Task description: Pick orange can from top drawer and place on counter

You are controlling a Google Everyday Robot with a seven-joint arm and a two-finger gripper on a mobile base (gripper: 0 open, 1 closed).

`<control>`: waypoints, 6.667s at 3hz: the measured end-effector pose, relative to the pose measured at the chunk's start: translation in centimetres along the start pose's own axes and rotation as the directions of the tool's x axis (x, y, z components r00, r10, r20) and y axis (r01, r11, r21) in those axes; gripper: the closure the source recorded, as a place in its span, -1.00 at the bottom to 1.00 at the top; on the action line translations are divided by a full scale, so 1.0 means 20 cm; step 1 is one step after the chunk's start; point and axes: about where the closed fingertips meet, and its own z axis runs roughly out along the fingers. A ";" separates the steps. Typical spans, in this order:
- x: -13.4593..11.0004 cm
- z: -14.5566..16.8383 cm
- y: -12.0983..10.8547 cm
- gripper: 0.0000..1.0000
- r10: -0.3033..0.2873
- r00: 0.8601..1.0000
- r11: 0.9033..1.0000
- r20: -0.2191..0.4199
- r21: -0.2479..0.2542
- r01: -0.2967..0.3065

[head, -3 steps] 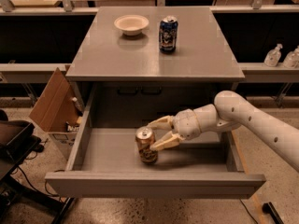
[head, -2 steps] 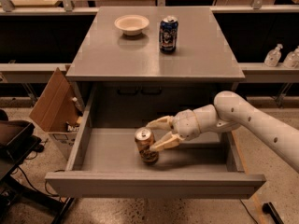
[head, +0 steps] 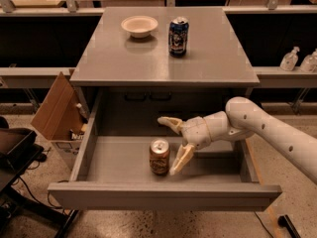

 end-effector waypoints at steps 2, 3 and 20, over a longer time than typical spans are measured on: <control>0.01 0.05 0.02 -0.96 0.040 0.999 0.999 -0.008 -0.001 -0.040; 0.01 0.06 0.02 -0.60 0.039 0.999 0.999 -0.006 -0.006 -0.039; -1.02 0.04 -1.54 -0.43 0.174 0.976 0.873 0.128 0.439 -0.213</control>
Offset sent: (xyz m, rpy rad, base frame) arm -0.0068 0.0103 -0.0094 -0.0291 0.0693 -0.0338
